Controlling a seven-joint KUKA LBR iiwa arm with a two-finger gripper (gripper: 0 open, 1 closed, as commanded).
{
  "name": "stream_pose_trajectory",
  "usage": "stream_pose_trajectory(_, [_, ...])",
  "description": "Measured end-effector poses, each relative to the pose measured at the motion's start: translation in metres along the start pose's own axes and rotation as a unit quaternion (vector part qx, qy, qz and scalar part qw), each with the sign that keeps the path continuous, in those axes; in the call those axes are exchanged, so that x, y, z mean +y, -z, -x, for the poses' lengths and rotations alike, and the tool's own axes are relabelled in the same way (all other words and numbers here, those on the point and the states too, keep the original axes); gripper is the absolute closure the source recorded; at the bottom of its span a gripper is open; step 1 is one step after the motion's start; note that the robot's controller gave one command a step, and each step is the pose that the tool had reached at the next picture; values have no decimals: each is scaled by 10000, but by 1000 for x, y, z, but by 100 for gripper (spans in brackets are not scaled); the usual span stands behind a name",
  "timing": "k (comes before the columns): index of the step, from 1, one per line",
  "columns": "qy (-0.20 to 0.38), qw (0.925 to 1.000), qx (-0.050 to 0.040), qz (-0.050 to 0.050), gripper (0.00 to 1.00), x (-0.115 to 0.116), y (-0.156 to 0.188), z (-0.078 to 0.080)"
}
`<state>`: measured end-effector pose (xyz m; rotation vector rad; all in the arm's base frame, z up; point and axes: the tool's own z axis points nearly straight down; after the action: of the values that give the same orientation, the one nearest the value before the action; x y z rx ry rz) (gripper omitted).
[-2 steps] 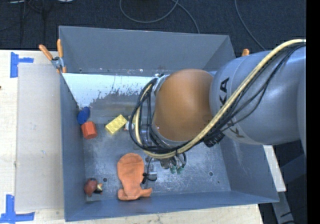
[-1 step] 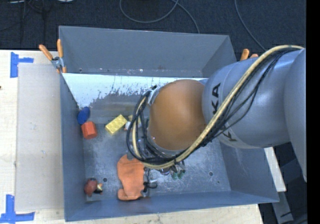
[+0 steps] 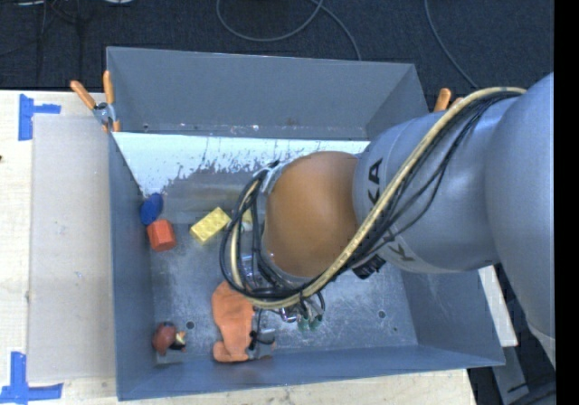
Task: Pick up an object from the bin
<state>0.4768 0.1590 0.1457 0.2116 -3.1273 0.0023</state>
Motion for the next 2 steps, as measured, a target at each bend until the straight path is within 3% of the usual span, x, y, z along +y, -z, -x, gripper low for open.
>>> stream_pose_trajectory(1, [128, 9999, -12, 3, 0, -1, -23, 24])
stream_pose_trajectory(2, [1689, 9856, 18, 5, 100, 16, -76, 26])
